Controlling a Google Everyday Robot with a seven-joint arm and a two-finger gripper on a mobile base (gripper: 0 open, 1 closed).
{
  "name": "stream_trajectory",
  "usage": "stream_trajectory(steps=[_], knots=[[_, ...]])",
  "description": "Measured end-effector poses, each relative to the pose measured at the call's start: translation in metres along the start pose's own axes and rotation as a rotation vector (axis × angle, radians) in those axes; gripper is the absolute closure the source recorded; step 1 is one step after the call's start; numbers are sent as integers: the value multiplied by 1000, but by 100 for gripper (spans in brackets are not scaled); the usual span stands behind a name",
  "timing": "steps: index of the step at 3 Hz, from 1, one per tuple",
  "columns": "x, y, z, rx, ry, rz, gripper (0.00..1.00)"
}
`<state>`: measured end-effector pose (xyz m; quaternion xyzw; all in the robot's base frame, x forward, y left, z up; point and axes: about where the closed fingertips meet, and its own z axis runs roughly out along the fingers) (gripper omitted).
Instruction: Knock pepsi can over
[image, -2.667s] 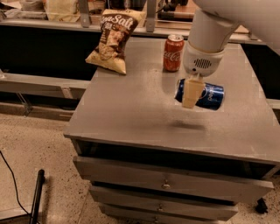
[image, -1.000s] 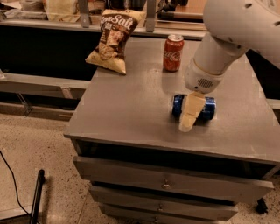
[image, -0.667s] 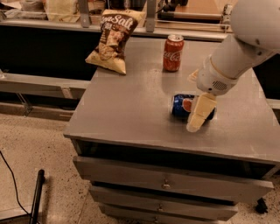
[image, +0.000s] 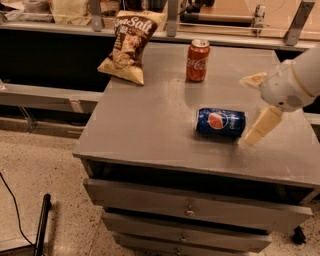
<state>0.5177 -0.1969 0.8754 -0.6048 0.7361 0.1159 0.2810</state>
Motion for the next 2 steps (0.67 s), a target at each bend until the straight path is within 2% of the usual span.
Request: stream_trajectory(steps=[1,2], knots=[[1,4,-10,13,-44,0,0],[1,4,-10,13,-44,0,0]])
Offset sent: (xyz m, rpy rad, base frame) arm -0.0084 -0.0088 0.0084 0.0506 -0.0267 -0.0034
